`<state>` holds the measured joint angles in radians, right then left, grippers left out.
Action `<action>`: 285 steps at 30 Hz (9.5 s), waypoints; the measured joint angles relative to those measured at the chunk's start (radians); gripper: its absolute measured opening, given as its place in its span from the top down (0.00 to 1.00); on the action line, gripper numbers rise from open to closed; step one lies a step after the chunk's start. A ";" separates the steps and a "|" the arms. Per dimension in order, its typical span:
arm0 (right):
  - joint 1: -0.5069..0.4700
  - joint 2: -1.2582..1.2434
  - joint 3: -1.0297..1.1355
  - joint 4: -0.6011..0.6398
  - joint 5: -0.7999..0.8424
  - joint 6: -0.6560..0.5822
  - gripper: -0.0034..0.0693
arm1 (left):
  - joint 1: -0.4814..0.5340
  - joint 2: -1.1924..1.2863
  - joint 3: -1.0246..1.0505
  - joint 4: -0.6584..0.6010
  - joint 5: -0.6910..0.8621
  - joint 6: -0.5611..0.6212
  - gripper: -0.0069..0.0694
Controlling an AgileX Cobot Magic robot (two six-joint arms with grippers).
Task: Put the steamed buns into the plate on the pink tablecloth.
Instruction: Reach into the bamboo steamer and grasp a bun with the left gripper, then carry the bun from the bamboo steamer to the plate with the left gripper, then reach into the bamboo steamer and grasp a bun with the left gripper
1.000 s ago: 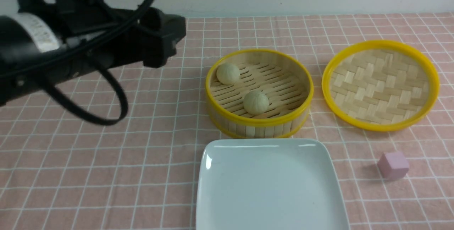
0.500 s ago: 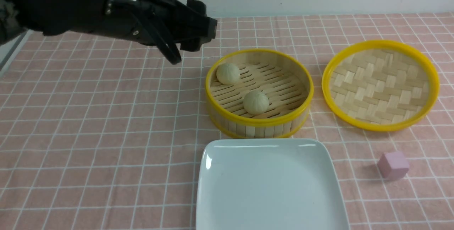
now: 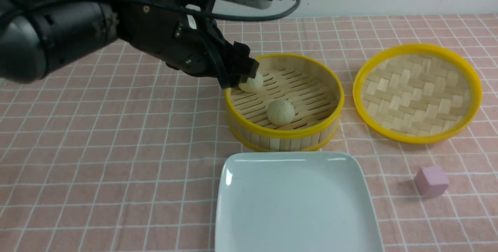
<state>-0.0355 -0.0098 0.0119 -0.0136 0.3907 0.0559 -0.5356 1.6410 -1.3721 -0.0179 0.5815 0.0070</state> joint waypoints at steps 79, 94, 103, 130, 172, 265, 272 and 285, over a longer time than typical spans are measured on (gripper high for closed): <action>0.000 0.000 0.000 -0.002 -0.001 0.000 0.20 | -0.058 0.008 -0.006 -0.159 -0.283 0.185 0.87; 0.000 0.000 0.000 -0.002 -0.001 0.000 0.20 | -0.058 -0.011 -0.006 -0.614 0.230 0.530 0.87; 0.000 0.000 0.000 -0.002 -0.001 0.000 0.20 | -0.058 0.181 -0.006 -0.779 0.351 0.700 0.87; 0.000 0.000 0.000 -0.001 -0.001 0.000 0.20 | -0.058 0.361 -0.006 -0.699 0.160 0.762 0.82; 0.000 0.000 0.000 -0.002 -0.001 0.000 0.20 | -0.046 -0.055 -0.007 0.163 -0.019 -0.083 0.22; 0.000 0.000 0.000 -0.002 -0.001 0.000 0.20 | 0.199 0.512 -0.300 -0.759 -0.111 1.007 0.36; 0.000 0.000 0.000 -0.002 -0.001 0.000 0.20 | 0.198 0.536 -0.302 -0.770 -0.109 1.041 0.37; 0.000 0.000 0.000 -0.002 -0.001 0.000 0.20 | 0.196 0.572 -0.309 -0.788 -0.130 1.043 0.84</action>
<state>-0.0355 -0.0098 0.0119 -0.0161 0.3899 0.0559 -0.3392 2.2130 -1.6808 -0.8063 0.4519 1.0498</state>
